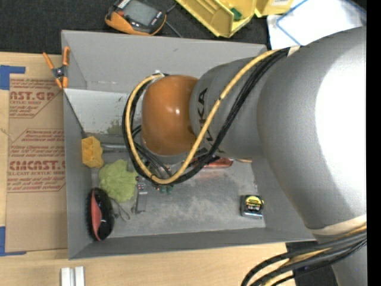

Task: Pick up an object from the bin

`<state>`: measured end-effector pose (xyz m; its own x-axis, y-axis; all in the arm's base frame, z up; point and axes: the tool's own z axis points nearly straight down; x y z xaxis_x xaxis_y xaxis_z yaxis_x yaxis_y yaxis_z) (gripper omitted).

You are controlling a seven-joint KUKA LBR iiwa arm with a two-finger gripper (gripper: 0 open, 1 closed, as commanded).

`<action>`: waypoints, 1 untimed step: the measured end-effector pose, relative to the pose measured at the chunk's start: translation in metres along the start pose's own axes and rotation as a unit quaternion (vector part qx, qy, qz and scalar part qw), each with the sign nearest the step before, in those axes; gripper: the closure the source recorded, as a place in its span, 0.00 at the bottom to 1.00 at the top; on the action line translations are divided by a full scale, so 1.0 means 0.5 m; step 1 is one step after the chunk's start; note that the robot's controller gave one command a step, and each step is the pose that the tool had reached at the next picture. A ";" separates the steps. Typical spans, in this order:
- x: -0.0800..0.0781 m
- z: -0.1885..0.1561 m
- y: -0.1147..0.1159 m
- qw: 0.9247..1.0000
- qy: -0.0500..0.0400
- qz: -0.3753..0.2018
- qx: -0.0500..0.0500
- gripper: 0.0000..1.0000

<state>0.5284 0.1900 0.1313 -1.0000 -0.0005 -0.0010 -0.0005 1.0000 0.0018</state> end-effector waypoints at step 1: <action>0.000 0.000 0.000 1.000 0.000 0.000 0.000 0.00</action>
Offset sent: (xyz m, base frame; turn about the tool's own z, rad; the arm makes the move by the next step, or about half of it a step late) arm 0.0240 0.0345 -0.0214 -0.3663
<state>0.5284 0.1900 0.1313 -1.0000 -0.0005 -0.0010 -0.0005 1.0000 0.0018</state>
